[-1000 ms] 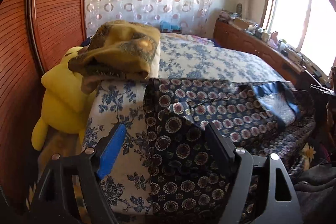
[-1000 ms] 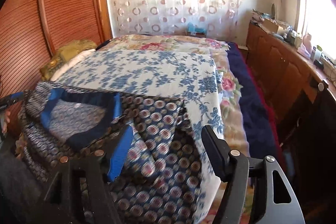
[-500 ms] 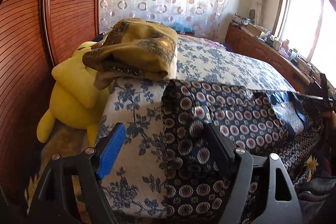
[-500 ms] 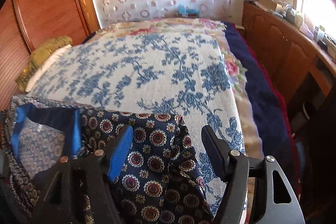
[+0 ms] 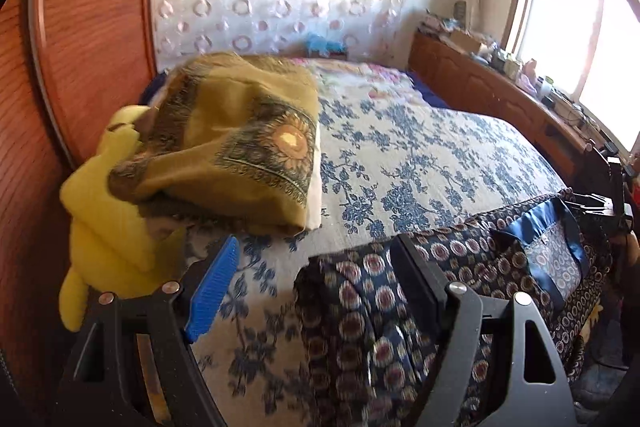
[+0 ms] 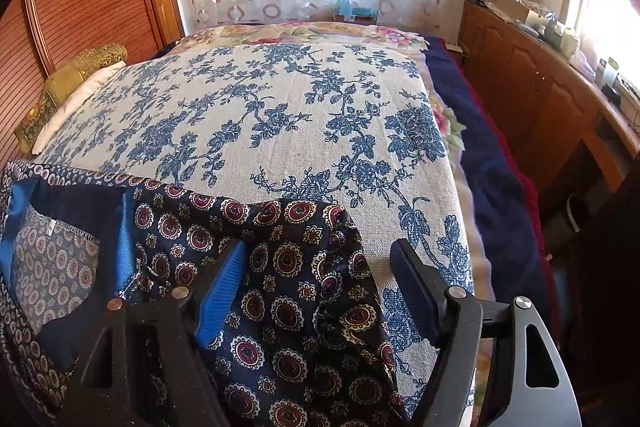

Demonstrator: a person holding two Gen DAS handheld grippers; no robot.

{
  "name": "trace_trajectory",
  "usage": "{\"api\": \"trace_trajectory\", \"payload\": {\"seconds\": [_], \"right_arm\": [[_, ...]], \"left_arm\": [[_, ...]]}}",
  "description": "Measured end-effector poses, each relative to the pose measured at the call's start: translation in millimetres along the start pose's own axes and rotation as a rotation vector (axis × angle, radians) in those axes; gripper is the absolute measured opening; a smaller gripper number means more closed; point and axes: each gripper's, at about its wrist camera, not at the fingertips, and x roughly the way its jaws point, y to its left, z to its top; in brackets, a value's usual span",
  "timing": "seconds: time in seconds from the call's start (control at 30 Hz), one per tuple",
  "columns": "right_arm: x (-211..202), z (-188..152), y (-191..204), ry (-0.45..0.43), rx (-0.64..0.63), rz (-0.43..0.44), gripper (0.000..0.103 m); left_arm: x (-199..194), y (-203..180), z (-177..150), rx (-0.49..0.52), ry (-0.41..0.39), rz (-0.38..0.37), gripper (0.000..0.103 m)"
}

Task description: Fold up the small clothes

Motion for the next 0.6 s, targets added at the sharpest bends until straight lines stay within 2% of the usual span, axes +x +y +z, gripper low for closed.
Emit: {"api": "trace_trajectory", "payload": {"seconds": [0.23, 0.33, 0.43, 0.5, 0.57, 0.6], "right_arm": [[1.0, -0.4, -0.3, -0.001, -0.005, -0.001, 0.076], [1.2, -0.8, -0.9, -0.001, -0.006, -0.002, 0.076], [1.2, -0.7, -0.5, -0.001, -0.006, -0.003, 0.076], [1.2, -0.8, -0.7, 0.000, -0.007, -0.003, 0.076], [1.3, -0.8, -0.5, -0.001, -0.006, -0.002, 0.076], [1.4, -0.9, -0.4, -0.001, -0.006, -0.003, 0.076]], "left_arm": [[40.6, 3.3, -6.1, 0.003, 0.147, -0.043, 0.077], [51.7, 4.2, -15.4, 0.000, 0.195, -0.027, 0.073], [52.4, 1.9, -19.5, 0.010, 0.194, -0.020, 0.068], [51.9, -1.1, -19.2, 0.018, 0.195, -0.028, 0.059], [52.3, -5.2, -19.1, 0.031, 0.196, -0.042, 0.056], [52.5, -6.9, -19.0, 0.040, 0.196, -0.040, 0.050]]}}
